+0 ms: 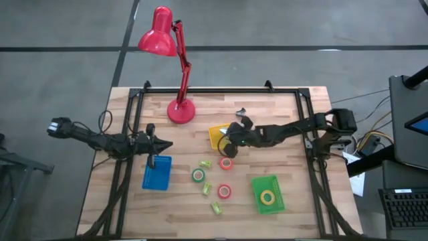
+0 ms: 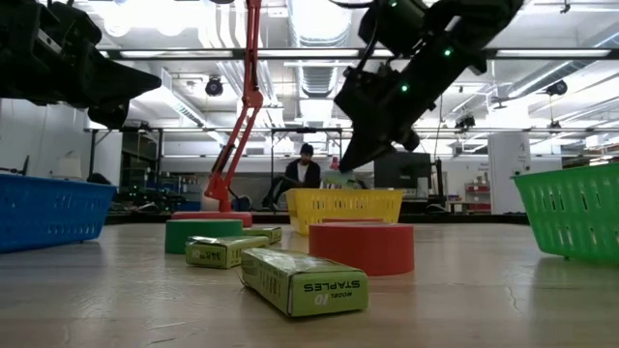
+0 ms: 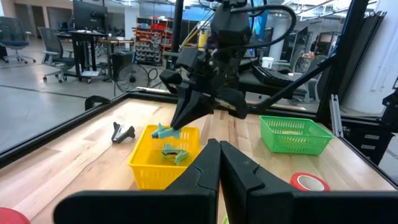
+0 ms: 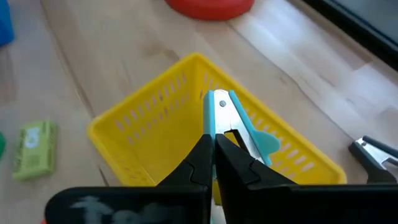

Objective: Pick and place Stapler, Stapler remover, tape
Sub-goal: Put the light blue staple remover into the yellow bin, then put the black staple remover into the yellow bin

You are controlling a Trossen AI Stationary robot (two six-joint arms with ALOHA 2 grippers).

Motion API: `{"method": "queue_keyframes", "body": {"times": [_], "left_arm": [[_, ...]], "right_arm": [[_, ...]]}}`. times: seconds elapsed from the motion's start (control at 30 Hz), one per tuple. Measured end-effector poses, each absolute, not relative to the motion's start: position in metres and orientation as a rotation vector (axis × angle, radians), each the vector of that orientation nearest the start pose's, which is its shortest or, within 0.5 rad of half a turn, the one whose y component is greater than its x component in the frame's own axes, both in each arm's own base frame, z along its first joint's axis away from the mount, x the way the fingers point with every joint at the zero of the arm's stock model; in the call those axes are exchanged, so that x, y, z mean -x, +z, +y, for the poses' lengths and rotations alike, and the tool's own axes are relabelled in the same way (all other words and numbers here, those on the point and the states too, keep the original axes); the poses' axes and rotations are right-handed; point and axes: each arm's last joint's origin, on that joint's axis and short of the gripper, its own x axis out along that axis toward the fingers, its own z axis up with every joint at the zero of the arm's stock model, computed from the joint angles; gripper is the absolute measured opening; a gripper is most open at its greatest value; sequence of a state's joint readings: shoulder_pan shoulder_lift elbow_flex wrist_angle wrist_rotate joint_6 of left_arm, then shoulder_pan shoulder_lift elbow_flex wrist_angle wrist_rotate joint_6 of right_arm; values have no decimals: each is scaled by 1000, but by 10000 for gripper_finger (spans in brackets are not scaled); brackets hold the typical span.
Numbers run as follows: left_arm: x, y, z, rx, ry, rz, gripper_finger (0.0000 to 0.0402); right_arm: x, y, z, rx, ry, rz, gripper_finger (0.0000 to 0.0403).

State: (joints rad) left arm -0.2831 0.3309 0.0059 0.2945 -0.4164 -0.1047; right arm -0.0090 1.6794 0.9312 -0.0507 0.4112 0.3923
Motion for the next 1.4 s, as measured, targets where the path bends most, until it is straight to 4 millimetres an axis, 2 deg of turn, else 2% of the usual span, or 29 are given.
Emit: {"method": "queue_keyframes", "body": {"times": [0.17, 0.97, 1.1, 1.27, 1.4], "left_arm": [[-115, 165, -21, 94, 135, 22, 10], [-115, 165, -21, 94, 135, 22, 10], [-115, 165, -21, 94, 135, 22, 10], [-115, 165, -21, 94, 135, 22, 10], [-115, 165, -21, 94, 135, 22, 10]], "right_arm": [[-342, 171, -15, -198, -547, 726, 8], [-339, 173, -15, -188, -553, 766, 10], [-338, 172, -14, -190, -543, 789, 26], [-337, 171, -14, -192, -542, 797, 67], [-340, 179, -14, -175, -530, 793, 98]]}}
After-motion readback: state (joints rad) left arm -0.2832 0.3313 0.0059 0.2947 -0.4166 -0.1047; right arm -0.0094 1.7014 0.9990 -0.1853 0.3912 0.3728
